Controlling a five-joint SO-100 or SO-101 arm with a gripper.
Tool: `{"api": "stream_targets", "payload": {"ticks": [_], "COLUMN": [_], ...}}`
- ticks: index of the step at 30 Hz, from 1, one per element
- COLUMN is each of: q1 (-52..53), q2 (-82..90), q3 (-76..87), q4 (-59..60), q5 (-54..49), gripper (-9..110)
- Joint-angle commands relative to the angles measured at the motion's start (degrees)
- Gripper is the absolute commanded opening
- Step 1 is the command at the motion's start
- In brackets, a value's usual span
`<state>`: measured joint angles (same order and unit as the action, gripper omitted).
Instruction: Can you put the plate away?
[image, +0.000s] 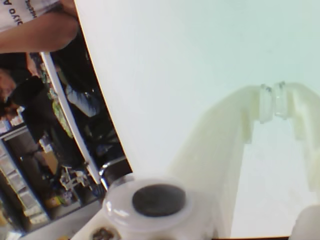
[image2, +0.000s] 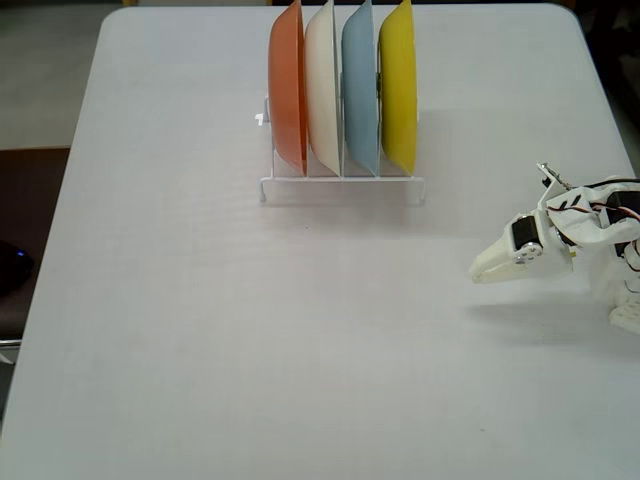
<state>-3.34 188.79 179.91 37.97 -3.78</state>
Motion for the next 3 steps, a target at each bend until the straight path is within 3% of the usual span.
{"api": "stream_targets", "payload": {"ticks": [1,3], "q1": [-0.2,-0.2], "q2": [0.9,0.9], "q3": [-0.3,-0.3], "q4": [-0.6,-0.6], "q5": [-0.4,-0.4], "gripper": [0,0]}}
